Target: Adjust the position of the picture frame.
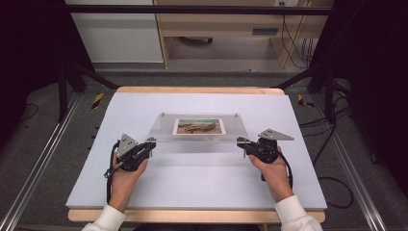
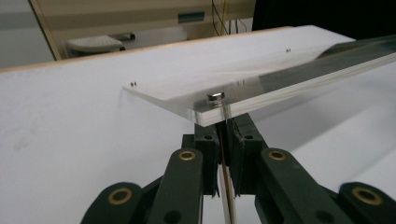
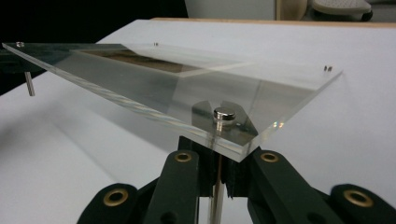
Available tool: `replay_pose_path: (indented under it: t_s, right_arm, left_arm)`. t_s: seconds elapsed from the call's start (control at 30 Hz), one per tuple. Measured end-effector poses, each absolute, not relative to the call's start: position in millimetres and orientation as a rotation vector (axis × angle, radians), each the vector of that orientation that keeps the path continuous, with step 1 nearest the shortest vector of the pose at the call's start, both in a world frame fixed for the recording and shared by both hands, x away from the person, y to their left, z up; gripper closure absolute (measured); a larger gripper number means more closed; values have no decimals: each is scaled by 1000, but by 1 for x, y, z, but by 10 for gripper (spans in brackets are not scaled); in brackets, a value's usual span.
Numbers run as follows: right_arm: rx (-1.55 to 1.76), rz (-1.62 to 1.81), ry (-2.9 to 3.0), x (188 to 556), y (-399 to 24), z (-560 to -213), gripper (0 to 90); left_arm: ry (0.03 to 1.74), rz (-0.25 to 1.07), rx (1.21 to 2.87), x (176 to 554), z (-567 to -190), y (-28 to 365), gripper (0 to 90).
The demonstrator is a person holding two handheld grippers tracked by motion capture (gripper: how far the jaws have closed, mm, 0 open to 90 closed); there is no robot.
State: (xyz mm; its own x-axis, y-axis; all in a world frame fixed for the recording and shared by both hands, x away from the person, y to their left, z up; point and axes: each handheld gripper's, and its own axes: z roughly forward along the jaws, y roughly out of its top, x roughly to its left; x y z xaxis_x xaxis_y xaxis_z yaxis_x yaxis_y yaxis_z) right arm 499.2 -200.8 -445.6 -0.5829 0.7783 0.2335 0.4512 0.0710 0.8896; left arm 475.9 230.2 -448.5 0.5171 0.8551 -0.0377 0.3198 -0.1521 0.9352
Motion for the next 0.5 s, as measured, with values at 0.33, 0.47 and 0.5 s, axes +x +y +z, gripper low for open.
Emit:
replay_pose_path:
  t_s: [0.33,0.47,0.5]
  right_arm:
    - [1247,1465,2109,492,-201,-461,847]
    - [1248,1442,2125,491,-199,-465,847]
    - [1245,1437,2129,490,-199,-466,847]
  left_arm:
    - [1013,586,1785,475,-459,233,829]
    - [1026,570,1791,476,-461,234,833]
    - [1031,563,1792,477,-462,234,834]
